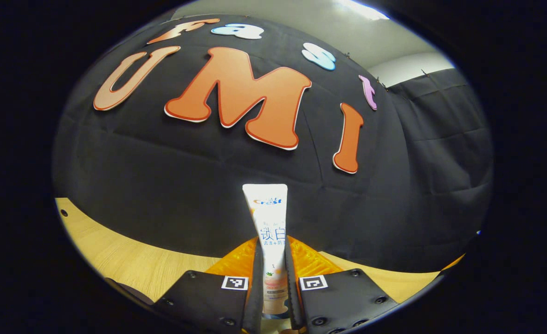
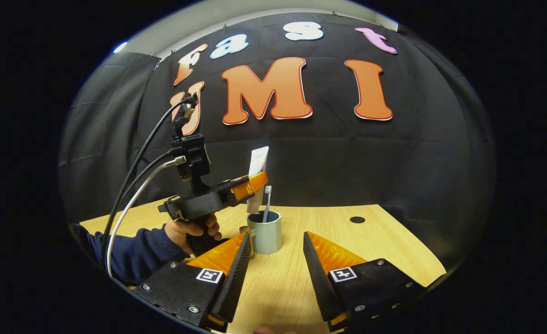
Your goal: Put the toothbrush and toothpaste on the desktop into the cup, then pick up the cup and place it on the coaster on the desktop.
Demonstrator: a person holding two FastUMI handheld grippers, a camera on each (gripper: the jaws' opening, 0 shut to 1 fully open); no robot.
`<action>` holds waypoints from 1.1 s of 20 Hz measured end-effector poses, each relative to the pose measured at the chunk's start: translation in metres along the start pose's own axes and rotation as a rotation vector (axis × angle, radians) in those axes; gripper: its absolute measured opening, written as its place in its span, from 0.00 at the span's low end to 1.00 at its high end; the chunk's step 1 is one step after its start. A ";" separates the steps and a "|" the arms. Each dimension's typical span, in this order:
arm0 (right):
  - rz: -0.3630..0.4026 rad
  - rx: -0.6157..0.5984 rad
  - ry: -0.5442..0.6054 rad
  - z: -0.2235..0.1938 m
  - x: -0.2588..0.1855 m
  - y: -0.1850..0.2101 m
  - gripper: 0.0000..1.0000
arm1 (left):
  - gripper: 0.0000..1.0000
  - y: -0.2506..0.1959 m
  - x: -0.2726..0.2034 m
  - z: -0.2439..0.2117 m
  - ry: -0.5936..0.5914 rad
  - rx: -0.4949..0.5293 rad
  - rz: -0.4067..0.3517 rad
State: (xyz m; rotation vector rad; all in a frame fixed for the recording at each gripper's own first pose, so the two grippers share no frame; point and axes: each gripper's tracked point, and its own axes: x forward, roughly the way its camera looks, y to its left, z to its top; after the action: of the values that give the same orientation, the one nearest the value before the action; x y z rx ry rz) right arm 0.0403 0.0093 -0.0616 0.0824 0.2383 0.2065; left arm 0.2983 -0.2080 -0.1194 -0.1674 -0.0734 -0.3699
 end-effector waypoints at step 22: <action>-0.069 0.105 0.056 0.001 -0.003 -0.023 0.71 | 0.39 -0.004 -0.026 -0.055 0.257 0.009 -0.030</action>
State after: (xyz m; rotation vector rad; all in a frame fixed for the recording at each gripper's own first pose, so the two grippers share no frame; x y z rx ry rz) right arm 0.0422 -0.0134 -0.0626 0.1725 0.3068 0.1278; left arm 0.2753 -0.2122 -0.1751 -0.1088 0.1764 -0.4187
